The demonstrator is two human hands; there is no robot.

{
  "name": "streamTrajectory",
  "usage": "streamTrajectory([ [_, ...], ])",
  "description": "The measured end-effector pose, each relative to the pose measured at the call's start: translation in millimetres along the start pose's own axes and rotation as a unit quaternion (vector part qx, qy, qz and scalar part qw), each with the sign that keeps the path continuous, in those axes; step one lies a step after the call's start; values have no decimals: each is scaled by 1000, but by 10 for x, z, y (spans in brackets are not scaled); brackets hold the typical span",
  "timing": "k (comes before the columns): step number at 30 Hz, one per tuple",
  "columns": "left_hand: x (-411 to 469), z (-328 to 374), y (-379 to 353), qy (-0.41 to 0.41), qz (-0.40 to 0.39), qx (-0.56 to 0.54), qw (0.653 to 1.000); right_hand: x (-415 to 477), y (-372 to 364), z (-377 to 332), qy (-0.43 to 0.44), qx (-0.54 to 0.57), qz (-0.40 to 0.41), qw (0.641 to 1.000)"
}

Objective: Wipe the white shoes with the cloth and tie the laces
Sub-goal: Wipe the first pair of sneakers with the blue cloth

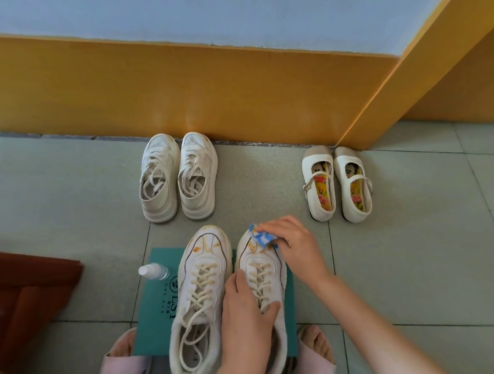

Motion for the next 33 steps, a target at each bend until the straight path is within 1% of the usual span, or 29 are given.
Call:
streamTrajectory([
  [2,-14,6,-4,-3,-3,-4,1000,-43,3,-1,7,1,10,1000],
  [6,-64,14,-37,-7,-26,-2,1000,-38,-28,24,-6,4,8,1000],
  [13,-35,-59,-19,-1,-18,-41,999,-137,4,64,-16,10,-4,1000],
  [20,-32,-64,2,3,-10,-52,999,-369,8,115,-30,1,-59,998],
  [23,-29,-71,2,1,-8,-55,998,-464,12,173,-61,23,-72,995],
  [26,-39,-66,6,-1,-7,-54,998,-527,68,273,-134,88,-89,983],
  [27,-46,-64,8,-1,-8,-55,998,-525,113,301,-161,115,-89,976],
  [29,-54,-63,8,-2,-11,-55,998,-434,252,321,-193,148,-61,968],
  [31,-52,-59,10,-5,-12,-54,998,-230,355,258,-184,142,-27,972],
  [33,-46,-57,3,-6,-14,-52,999,14,329,100,-145,113,-27,983],
])
Point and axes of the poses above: each hand's wrist, its own x-axis towards the middle knuckle, its own y-axis out of the back of the hand, z = x × y, the point moved 7 cm from there along x, towards the middle knuckle, and after that the axes turned 12 degrees about -x, right-handed, at the moved point
